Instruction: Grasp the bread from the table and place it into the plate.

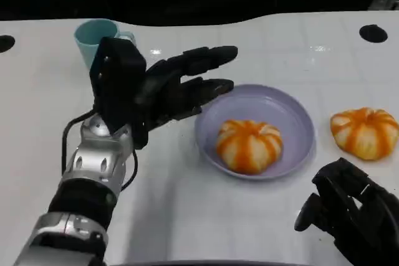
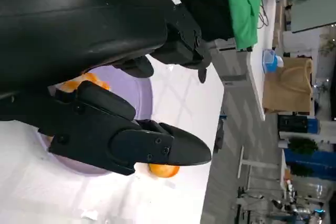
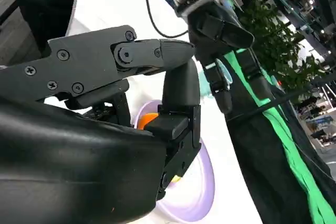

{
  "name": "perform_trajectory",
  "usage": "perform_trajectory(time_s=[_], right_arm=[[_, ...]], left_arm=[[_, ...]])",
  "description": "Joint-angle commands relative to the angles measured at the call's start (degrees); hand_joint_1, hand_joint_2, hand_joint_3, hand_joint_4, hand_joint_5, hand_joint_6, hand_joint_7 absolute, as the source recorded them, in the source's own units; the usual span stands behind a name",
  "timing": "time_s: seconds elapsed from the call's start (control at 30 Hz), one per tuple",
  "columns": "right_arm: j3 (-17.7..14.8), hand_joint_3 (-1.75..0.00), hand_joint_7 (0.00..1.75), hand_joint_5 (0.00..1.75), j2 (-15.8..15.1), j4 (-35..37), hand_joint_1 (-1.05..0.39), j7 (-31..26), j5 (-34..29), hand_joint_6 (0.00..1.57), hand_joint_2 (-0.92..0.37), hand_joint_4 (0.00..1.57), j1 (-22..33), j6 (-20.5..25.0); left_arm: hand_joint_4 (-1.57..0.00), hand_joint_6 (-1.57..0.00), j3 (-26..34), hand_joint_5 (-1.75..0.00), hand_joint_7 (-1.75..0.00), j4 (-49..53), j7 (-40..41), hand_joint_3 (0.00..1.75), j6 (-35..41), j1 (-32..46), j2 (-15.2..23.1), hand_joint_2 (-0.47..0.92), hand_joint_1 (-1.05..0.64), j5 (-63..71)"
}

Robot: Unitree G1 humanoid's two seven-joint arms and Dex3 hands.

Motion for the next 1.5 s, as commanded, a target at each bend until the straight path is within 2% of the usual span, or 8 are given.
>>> perform_trajectory(time_s=[0.03, 0.1, 0.17, 0.23, 0.33, 0.47, 0.97, 1.5], right_arm=[[-0.7, -0.24, 1.56, 1.75, -0.3, -0.6, -0.52, -0.6, 0.8, 0.51, -0.92, 0.61, 0.0, 0.5], [-0.6, -0.24, 1.57, 1.75, -0.3, -0.8, -0.52, -0.8, 0.9, 0.51, -0.92, 0.61, 0.1, 0.7], [-0.5, -0.23, 1.57, 1.75, -0.4, -0.9, -0.52, -0.9, 0.8, 0.51, -0.92, 0.61, 0.1, 0.8], [-0.5, -0.24, 1.57, 1.75, -0.4, -1.0, -0.52, -1.0, 0.7, 0.51, -0.92, 0.61, 0.1, 0.7], [-0.5, -0.24, 1.56, 1.75, -0.3, -1.1, -0.51, -1.0, 0.8, 0.50, -0.92, 0.62, 0.2, 0.5], [-0.3, -0.25, 1.56, 1.75, -0.5, -0.9, -0.52, -0.4, 0.5, 0.49, -0.92, 0.61, 0.2, 0.1], [-0.2, -0.26, 1.56, 1.75, -0.6, -2.3, -0.52, -1.4, 0.7, 0.46, -0.92, 0.59, 0.8, 1.1], [-0.5, -0.28, 1.55, 1.75, -1.5, -2.7, -0.51, -0.8, 0.5, 0.44, -0.92, 0.55, 0.9, 0.8]], left_arm=[[-0.37, -0.63, 6.4, -1.03, -0.19, -16.8, -1.0, 0.29, 13.3, 11.0, -2.6, 0.92, -0.64, -14.3], [-0.39, -0.66, 7.2, -1.16, -0.26, -22.5, 0.4, 0.32, 18.6, 14.1, -2.9, 0.92, -0.64, -17.8], [-0.49, -0.60, 7.7, -1.29, -0.62, -26.7, 1.9, 0.34, 22.6, 16.3, -3.1, 0.92, -0.66, -19.9], [-0.51, -0.57, 8.5, -1.31, -0.74, -30.3, 3.3, 0.34, 25.1, 19.0, -3.8, 0.92, -0.66, -22.1], [-0.64, -0.56, 10.3, -1.69, -1.44, -37.3, 7.1, 0.42, 29.3, 24.6, -5.9, 0.92, -0.61, -26.7], [-0.74, -0.54, 11.0, -1.74, -1.69, -45.0, 12.6, 0.46, 34.1, 30.3, -7.6, 0.92, -0.60, -30.5], [-0.86, -0.66, 10.2, -1.75, -1.75, -57.8, 18.3, 0.44, 41.3, 45.3, -6.1, 0.92, -0.59, -35.3], [-0.82, -0.60, 7.9, -1.75, -1.75, -56.7, 18.2, 0.41, 33.3, 49.8, -5.5, 0.92, -0.59, -29.5]])
